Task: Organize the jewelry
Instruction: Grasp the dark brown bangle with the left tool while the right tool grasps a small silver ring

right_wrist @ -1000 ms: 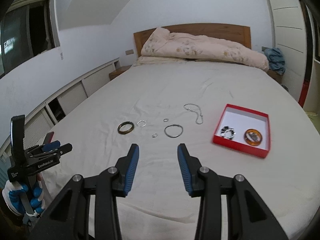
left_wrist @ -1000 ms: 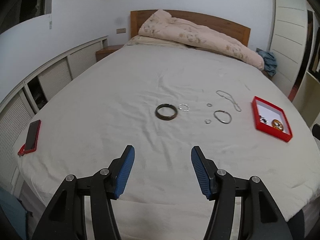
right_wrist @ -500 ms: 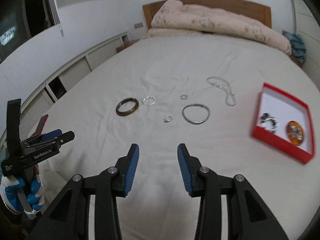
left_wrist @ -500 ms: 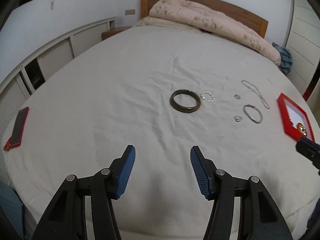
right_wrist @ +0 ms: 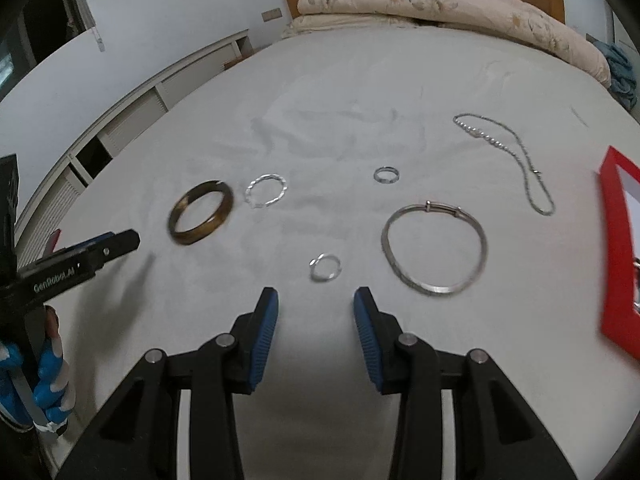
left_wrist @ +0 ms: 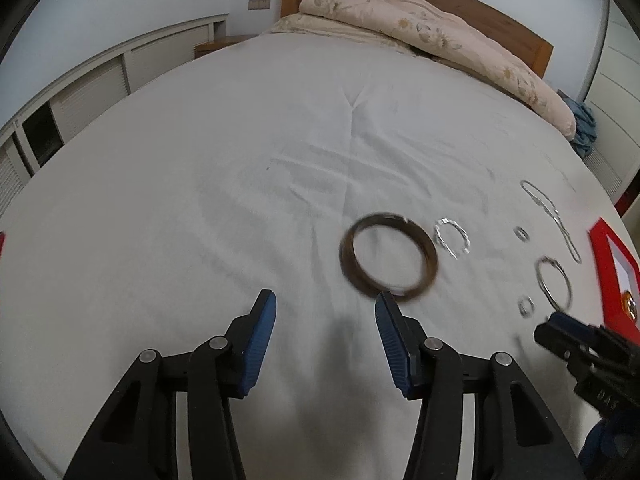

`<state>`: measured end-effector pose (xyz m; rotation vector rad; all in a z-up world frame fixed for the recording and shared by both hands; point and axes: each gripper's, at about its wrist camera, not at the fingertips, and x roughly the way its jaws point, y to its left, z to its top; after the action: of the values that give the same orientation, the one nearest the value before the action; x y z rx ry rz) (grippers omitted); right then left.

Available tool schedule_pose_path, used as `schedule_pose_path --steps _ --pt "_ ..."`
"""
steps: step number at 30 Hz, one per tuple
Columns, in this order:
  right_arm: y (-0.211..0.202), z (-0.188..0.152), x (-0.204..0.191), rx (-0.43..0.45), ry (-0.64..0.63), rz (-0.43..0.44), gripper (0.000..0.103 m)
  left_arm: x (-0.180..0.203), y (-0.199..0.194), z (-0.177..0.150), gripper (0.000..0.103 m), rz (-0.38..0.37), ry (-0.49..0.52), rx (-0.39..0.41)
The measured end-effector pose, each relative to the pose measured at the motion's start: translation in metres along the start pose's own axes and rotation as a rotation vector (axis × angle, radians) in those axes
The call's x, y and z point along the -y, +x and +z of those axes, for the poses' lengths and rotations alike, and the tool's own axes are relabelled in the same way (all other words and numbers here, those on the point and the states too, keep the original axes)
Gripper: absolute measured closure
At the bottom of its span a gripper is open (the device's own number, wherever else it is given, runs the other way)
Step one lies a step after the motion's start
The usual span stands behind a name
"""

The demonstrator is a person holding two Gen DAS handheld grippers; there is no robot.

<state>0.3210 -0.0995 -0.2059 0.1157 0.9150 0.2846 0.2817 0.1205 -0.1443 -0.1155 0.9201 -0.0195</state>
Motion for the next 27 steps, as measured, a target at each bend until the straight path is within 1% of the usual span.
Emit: schedule_pose_path --steps 6,12,16,19,21,22,23,27 --pt "0.021 0.007 -0.002 -0.002 -0.021 0.001 0.066 -0.001 0.027 0.012 0.056 -0.004 0.001 -0.012" --pt "0.031 0.005 -0.007 0.001 -0.067 -0.018 0.074 0.006 0.042 0.012 0.058 0.013 0.051 -0.032" --pt "0.031 0.004 -0.004 0.002 -0.069 -0.01 0.084 0.009 0.043 0.011 0.06 0.024 0.079 -0.032" --pt "0.031 0.005 -0.003 0.003 -0.068 -0.001 0.084 0.012 0.044 0.011 0.072 0.02 0.109 -0.034" --pt "0.03 0.006 -0.003 0.002 -0.069 0.009 0.085 0.016 0.042 0.011 0.088 0.02 0.138 -0.034" --pt "0.026 0.005 -0.001 0.003 -0.07 0.014 0.085 0.017 0.041 0.01 0.091 0.026 0.15 -0.032" --pt "0.024 0.005 -0.001 0.004 -0.072 0.02 0.085 0.02 0.039 0.009 0.094 0.029 0.163 -0.032" --pt "0.012 0.003 -0.001 0.007 -0.072 0.044 0.085 0.02 0.032 0.007 0.094 0.048 0.155 -0.031"
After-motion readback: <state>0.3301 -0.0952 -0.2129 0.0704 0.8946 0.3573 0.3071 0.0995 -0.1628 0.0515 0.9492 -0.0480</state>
